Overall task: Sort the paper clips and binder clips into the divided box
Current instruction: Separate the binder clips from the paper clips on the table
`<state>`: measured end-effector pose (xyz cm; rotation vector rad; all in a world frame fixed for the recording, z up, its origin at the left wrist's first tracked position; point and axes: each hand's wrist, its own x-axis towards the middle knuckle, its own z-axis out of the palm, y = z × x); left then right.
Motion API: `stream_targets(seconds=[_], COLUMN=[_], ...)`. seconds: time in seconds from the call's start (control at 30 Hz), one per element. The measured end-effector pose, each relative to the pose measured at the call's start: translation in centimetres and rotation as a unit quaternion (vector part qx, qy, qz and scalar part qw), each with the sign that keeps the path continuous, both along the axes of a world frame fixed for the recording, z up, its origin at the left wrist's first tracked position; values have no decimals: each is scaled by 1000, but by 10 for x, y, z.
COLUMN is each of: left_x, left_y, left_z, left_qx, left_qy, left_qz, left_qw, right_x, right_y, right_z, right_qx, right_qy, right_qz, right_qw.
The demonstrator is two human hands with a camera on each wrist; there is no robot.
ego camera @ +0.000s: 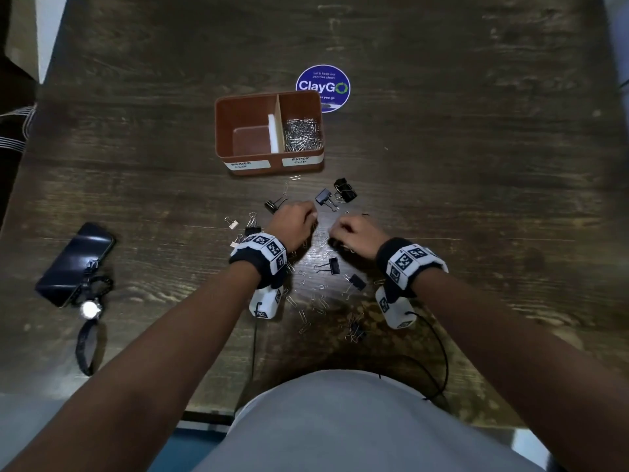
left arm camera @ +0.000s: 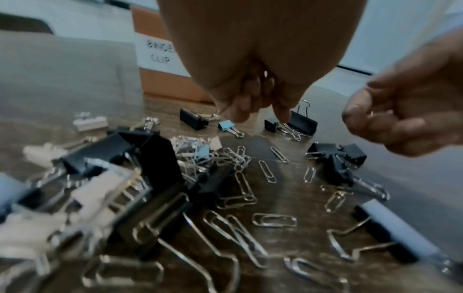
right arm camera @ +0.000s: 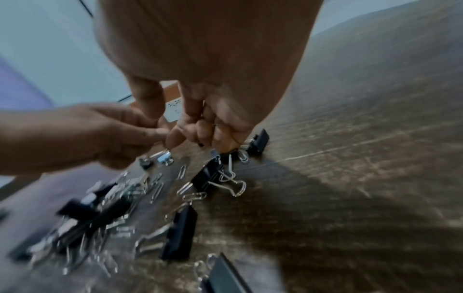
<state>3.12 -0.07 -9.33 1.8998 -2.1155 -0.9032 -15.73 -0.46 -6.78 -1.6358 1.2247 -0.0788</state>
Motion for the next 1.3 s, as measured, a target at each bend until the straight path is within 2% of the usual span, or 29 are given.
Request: stream_targets(seconds=[0.07,0.13,0.33,0.47,0.73,0.77,0.8,0.87,0.93,1.03,1.1,1.2,1.3], left_x=[1,0,-4,-7,-6,-6,-5,-3,4,14,21,29,37], left_y=[-2,-3,0,0,1,2,1,-8,-26,-63,-89,-119,-135], left_z=[-1,0,1,7,9,10,13,26,44,74,91,104,103], left_qx=[-12,-4,3,4,37,43,48,48,45,21,-8,-11,35], left_qy=[-41,-93,-198,-231,-262,-243,-202,-89,-3,67,66,50,105], left_qz=[-54,-104,-169,-190,-245,-231,-199,-117,-45,55,106,145,172], left_qw=[998,990,965,954,933,941,958,988,998,996,992,988,979], right_x=[10,18,22,17,6,6,7,11,19,31,42,61,71], right_y=[0,2,5,11,16,16,14,3,-20,-65,-96,-128,-146], right_z=[-4,-7,-16,-19,-24,-22,-18,-5,10,37,54,73,84], right_qx=[-81,-151,-257,-283,-268,-266,-250,-203,-175,-132,-121,-68,-7], right_qy=[72,139,205,242,283,268,238,168,115,53,20,-35,-51], right_qz=[95,157,232,271,315,306,268,156,61,-55,-120,-154,-163], right_qw=[990,966,915,888,866,874,899,952,976,988,985,985,985])
